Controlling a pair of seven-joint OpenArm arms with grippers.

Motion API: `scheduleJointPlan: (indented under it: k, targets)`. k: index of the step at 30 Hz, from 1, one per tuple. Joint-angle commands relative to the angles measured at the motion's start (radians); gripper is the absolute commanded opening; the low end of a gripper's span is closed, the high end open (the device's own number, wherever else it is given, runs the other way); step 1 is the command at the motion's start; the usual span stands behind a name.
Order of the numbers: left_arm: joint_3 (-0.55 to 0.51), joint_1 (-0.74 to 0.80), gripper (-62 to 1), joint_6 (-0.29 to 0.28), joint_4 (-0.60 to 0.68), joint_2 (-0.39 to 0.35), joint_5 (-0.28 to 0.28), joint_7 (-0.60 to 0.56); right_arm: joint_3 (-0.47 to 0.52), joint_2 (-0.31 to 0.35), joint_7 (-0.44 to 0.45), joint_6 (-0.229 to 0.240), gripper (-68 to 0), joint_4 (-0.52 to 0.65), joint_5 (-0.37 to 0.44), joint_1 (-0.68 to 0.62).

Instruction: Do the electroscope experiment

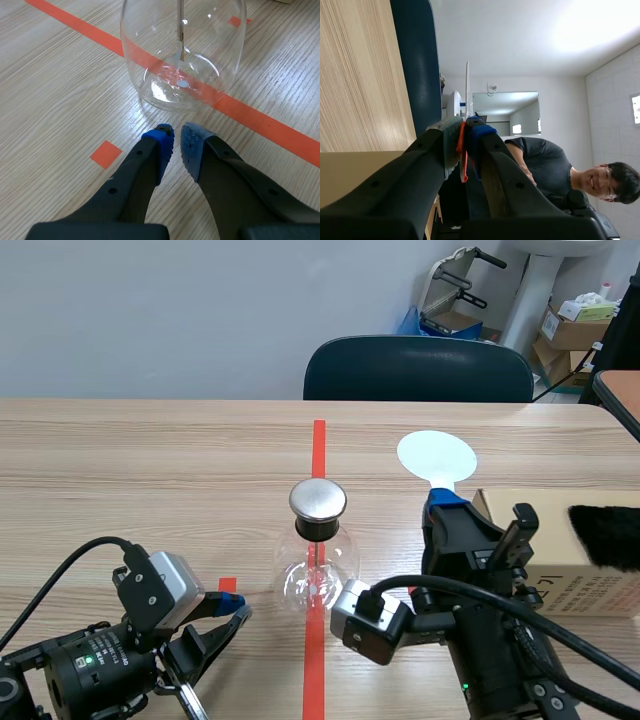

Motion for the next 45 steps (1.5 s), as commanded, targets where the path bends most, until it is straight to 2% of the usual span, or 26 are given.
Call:
scheduleJointPlan:
  k: [1, 45]
  targets:
    - [0.001, -0.005, -52.1, 0.001, 0.016, 0.002, -0.009, -0.01, 0.003, 0.016, -0.005, -0.01, -66.7, 0.009, -0.001, 0.001]
    - [0.001, -0.005, -52.1, 0.002, 0.016, 0.002, -0.009, -0.009, 0.002, 0.016, -0.028, -0.01, -66.7, 0.009, -0.001, 0.001]
